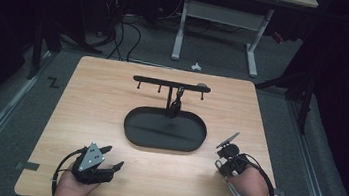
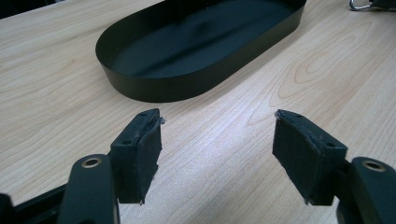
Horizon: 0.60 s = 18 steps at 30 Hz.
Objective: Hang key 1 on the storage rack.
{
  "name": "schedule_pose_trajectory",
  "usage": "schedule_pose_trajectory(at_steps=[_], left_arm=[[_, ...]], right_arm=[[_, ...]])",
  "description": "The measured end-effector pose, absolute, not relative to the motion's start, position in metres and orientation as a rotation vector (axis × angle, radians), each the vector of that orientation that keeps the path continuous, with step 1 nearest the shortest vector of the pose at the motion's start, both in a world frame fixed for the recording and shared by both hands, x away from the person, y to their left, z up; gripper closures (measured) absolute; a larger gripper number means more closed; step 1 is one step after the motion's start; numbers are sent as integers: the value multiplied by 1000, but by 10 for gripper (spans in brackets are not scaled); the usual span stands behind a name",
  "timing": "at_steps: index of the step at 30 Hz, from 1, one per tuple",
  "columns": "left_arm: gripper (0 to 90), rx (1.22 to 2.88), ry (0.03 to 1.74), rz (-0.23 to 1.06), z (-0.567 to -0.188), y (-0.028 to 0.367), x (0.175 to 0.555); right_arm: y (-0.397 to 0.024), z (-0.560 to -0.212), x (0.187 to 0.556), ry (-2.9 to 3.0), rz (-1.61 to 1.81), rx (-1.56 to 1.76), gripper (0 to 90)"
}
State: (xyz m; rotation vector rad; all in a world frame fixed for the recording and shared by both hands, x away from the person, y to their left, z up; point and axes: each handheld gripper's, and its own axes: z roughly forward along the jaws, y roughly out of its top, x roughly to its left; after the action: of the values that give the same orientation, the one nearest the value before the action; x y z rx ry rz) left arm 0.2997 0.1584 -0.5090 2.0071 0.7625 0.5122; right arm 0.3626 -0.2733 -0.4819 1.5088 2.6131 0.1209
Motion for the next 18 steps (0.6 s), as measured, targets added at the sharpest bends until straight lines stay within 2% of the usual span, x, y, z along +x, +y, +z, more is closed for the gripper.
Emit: schedule_pose_trajectory(at_steps=[18], left_arm=[[333, 2008, 761, 514, -509, 158, 299]], right_arm=[[-275, -481, 369, 2594, 191, 1619, 721]])
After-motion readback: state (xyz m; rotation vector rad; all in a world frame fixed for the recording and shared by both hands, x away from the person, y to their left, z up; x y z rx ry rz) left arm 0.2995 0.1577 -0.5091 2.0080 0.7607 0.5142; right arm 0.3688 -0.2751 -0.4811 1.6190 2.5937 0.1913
